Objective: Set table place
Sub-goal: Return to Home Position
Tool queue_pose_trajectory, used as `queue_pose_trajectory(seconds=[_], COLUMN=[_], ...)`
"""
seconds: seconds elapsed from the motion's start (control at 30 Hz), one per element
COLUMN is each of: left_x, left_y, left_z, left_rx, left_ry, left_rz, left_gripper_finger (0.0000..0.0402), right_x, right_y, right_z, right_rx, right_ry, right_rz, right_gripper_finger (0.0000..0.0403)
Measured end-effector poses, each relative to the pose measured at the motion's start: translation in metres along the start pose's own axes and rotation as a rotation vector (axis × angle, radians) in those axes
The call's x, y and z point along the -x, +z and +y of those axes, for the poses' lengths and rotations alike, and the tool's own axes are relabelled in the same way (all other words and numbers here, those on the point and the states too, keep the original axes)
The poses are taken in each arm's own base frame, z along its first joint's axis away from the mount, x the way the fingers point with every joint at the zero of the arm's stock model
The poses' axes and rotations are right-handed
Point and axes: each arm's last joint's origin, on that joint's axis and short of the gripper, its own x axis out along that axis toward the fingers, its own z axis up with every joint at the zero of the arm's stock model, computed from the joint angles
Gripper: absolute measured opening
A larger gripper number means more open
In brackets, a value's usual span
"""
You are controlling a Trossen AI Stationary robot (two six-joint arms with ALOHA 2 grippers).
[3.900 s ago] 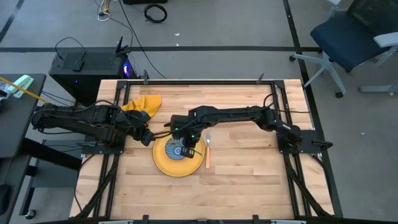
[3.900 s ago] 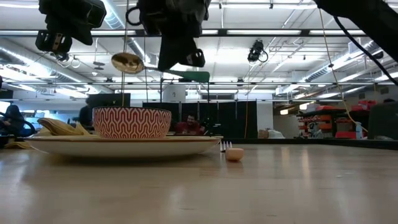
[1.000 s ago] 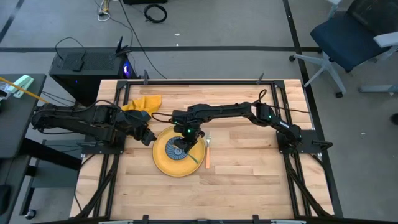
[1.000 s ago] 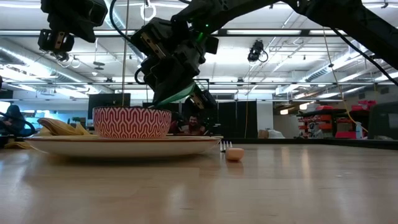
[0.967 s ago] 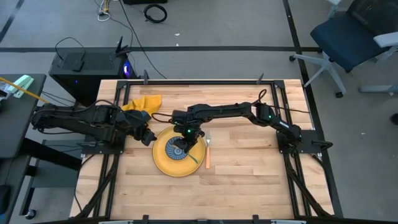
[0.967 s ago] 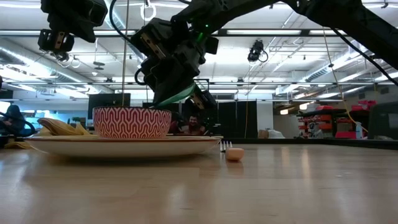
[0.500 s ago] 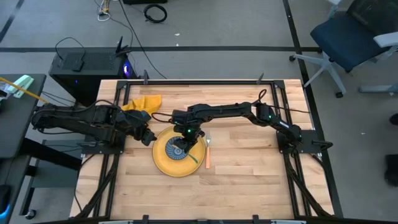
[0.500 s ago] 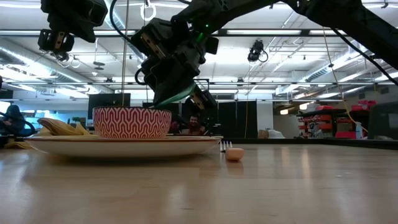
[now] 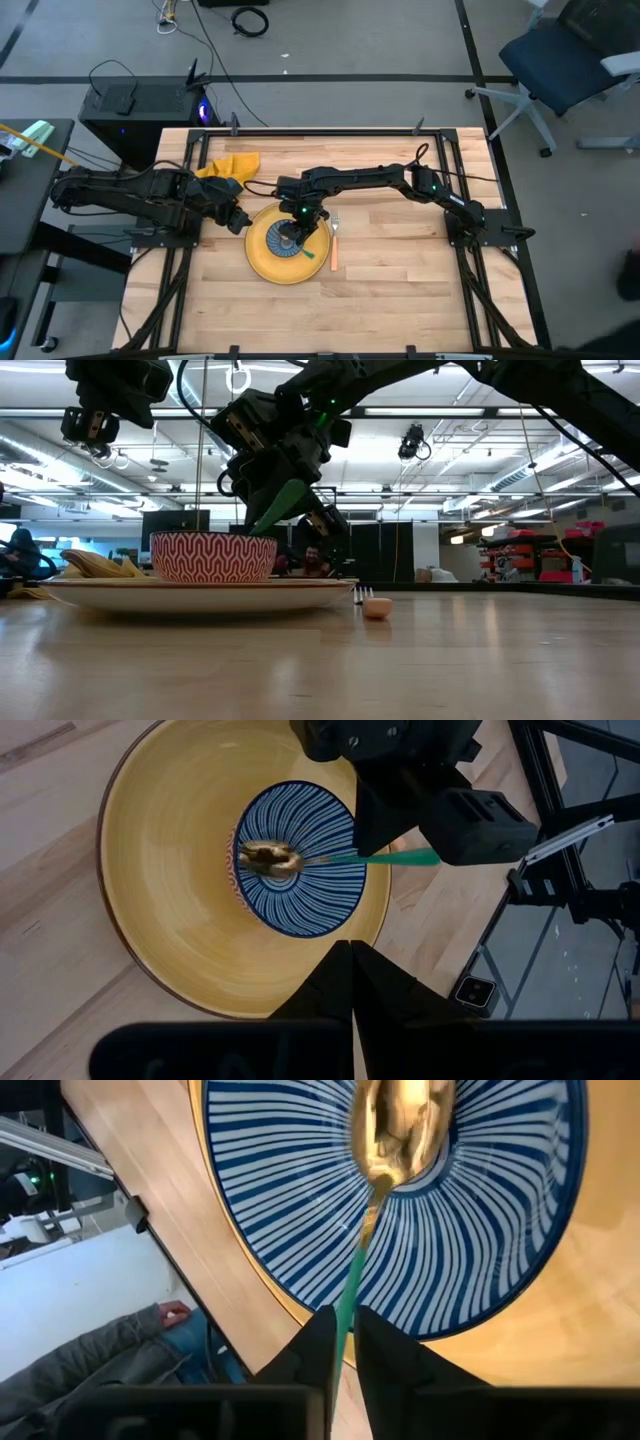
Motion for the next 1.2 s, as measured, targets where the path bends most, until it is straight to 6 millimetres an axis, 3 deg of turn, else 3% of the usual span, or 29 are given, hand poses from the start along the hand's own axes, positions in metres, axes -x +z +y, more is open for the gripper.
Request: queue_pose_trajectory(seconds=[0.47, 0.57, 0.7, 0.8, 0.9, 1.07, 1.2], left_x=[0.000, 0.000, 0.000, 0.000, 0.000, 0.000, 0.000], left_y=[0.000, 0.000, 0.000, 0.000, 0.000, 0.000, 0.000], left_z=[0.000, 0.000, 0.000, 0.000, 0.000, 0.000, 0.000], left_rx=[0.000, 0.000, 0.000, 0.000, 0.000, 0.000, 0.000], left_ry=[0.000, 0.000, 0.000, 0.000, -0.001, 0.000, 0.000], left_rz=[0.000, 0.000, 0.000, 0.000, 0.000, -0.001, 0.000], left_gripper_finger=[0.0009, 0.0009, 0.0009, 0.0009, 0.0009, 0.0009, 0.0009], right_x=[0.007, 0.022, 0.059, 0.094, 0.132, 0.182, 0.211], right_y=[0.002, -0.002, -0.022, -0.049, -0.089, -0.185, -0.272], right_z=[-0.001, 0.006, 0.027, 0.050, 0.077, 0.121, 0.139], right_rx=[-0.023, -0.024, 0.062, 0.193, 0.338, 0.620, 0.839], right_ry=[0.044, 0.074, 0.110, 0.149, 0.150, 0.061, 0.052], right_rz=[0.023, 0.016, -0.024, -0.073, -0.171, -0.434, -0.576], right_gripper_finger=[0.0052, 0.0052, 0.0050, 0.0048, 0.0047, 0.0049, 0.0050])
